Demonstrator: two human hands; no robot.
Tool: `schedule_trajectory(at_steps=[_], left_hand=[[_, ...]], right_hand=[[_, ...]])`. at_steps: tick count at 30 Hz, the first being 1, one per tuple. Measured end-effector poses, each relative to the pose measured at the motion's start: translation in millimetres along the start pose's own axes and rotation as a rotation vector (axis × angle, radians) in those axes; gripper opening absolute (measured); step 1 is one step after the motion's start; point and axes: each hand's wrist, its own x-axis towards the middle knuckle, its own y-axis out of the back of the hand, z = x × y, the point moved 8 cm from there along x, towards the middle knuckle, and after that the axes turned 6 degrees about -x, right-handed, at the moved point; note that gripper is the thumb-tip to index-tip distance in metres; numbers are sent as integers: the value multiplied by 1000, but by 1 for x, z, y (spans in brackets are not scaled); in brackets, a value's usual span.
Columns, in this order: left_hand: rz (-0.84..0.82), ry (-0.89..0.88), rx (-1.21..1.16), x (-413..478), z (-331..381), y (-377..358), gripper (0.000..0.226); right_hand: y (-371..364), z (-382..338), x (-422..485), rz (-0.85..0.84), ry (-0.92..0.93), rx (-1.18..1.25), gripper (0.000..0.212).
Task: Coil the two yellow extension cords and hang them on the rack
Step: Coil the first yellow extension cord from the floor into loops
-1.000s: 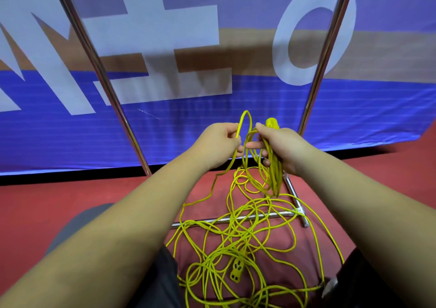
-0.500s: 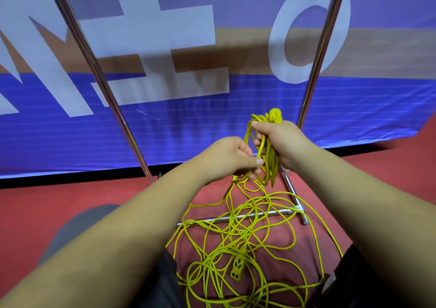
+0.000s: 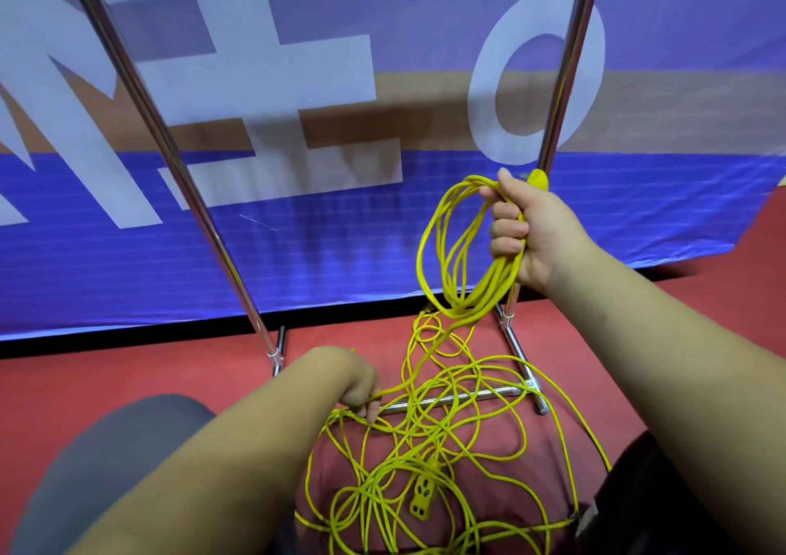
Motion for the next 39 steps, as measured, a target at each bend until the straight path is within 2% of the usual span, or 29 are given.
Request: schedule_trajectory(at_steps=[2, 5, 8, 10, 12, 15, 17, 20, 23, 25, 28, 32, 33, 36, 39], left_hand=[[81, 21, 16, 0, 1, 8, 43], [277, 64, -1, -1, -11, 36, 17], [495, 87, -181, -22, -26, 72, 38], [633, 42, -431, -39, -32, 94, 39], [716, -39, -811, -53, -36, 108, 38], [692, -239, -1327, -75, -26, 116, 30], [618, -375, -1486, -91, -12, 119, 25], [627, -549, -1422, -114, 2, 126, 21], [905, -528, -945, -147, -2, 141, 19], [930, -492, -803, -158, -8, 143, 17], [769, -567, -893, -159, -9, 134, 21], [569, -594, -1273, -158, -2, 127, 36], [549, -615, -1335, -160, 1, 128, 33], [575, -722, -1425, -167, 13, 129, 21], [670, -821, -1395, -176, 18, 134, 19]], right_hand=[[-1, 0, -3, -21, 1, -47, 25], [-3, 1, -6, -62, -16, -129, 19], [-5, 2, -9, -77, -4, -243, 17], [-6, 5, -11, -85, -8, -329, 15], [-5, 11, -10, -88, -19, -401, 15], [-3, 21, -8, -80, -10, -483, 19], [-3, 27, -7, -63, 8, -537, 24], [-1, 33, -3, -14, 42, -582, 29], [1, 32, 0, 36, 61, -543, 26], [3, 29, 0, 43, 64, -535, 24], [5, 28, 1, 40, 69, -566, 25], [8, 33, 5, 33, 82, -672, 44], [8, 35, 6, 26, 82, -699, 46], [7, 41, 6, 9, 75, -744, 42], [6, 48, 7, -4, 64, -758, 25]])
